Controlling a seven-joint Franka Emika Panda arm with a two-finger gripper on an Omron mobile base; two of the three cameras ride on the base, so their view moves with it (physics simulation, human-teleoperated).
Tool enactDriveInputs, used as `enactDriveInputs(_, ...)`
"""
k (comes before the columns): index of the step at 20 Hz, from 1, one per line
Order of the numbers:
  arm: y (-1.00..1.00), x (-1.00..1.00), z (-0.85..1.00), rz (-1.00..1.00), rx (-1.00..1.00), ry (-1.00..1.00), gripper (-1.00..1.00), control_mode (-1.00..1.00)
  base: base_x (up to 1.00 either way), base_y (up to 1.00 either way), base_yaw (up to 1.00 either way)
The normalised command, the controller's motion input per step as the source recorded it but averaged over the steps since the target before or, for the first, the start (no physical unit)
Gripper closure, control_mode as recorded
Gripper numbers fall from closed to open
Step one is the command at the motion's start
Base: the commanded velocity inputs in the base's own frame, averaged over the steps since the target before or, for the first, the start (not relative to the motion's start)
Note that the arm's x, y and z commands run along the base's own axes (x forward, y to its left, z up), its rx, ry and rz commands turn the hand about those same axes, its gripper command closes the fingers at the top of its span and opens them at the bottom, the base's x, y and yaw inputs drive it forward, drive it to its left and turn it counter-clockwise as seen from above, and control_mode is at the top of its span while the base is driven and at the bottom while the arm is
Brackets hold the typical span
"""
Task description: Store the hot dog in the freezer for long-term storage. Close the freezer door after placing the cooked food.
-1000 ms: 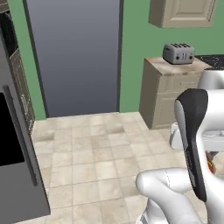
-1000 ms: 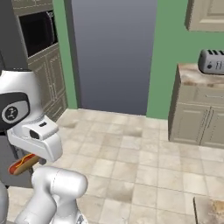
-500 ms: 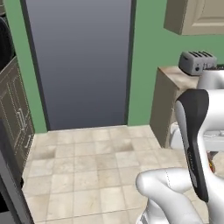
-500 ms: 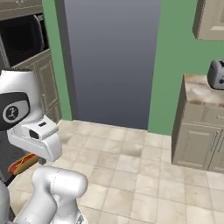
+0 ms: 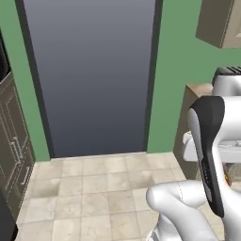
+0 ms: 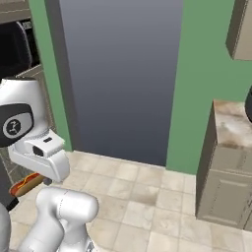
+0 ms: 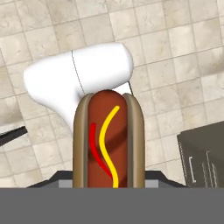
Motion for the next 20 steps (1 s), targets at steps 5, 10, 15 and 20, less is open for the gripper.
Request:
enactDriveInputs(5,0.0,0.0,0.0,0.0,0.0,0.0,1.0,1.0,1.0,-0.23,0.14)
enactDriveInputs(10,0.0,0.0,0.0,0.0,0.0,0.0,1.0,1.0,0.54,-0.06,0.39)
enactDriveInputs(15,0.0,0.0,0.0,0.0,0.0,0.0,1.0,1.0,0.02,0.08,0.65)
enactDriveInputs(20,0.0,0.0,0.0,0.0,0.0,0.0,1.0,1.0,-0.01,0.02,0.81)
